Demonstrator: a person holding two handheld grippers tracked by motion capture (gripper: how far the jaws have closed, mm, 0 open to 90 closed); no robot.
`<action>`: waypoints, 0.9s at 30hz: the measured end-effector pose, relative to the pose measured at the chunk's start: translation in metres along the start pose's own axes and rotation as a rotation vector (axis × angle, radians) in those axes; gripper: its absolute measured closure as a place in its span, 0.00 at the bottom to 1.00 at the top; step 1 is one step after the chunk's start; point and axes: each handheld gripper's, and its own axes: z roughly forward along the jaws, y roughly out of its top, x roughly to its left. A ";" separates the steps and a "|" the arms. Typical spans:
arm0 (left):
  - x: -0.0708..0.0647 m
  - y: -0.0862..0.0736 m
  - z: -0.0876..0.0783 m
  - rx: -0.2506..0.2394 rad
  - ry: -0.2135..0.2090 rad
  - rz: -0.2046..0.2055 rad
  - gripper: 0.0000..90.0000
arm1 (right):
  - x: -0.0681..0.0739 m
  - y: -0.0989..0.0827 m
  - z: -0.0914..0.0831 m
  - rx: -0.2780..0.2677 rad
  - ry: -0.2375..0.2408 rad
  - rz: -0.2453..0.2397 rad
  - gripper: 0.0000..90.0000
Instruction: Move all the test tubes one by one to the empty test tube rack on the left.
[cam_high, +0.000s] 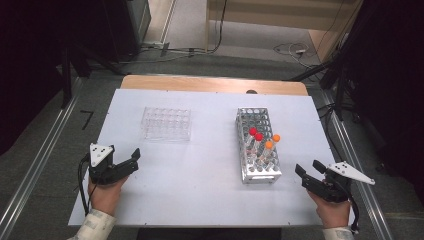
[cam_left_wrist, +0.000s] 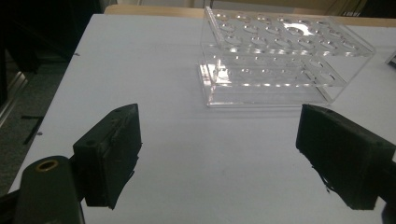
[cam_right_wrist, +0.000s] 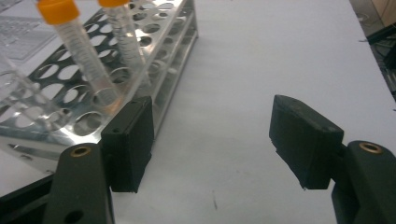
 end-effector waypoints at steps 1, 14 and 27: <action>-0.001 0.000 0.001 0.001 -0.001 0.004 0.16 | 0.002 0.000 -0.001 -0.003 0.008 -0.003 0.34; -0.002 0.000 0.002 0.001 -0.002 0.010 0.16 | 0.024 -0.003 0.000 -0.017 0.083 -0.050 0.34; -0.002 0.000 0.002 0.004 -0.004 0.015 0.16 | 0.040 -0.005 0.004 -0.031 0.147 -0.090 0.35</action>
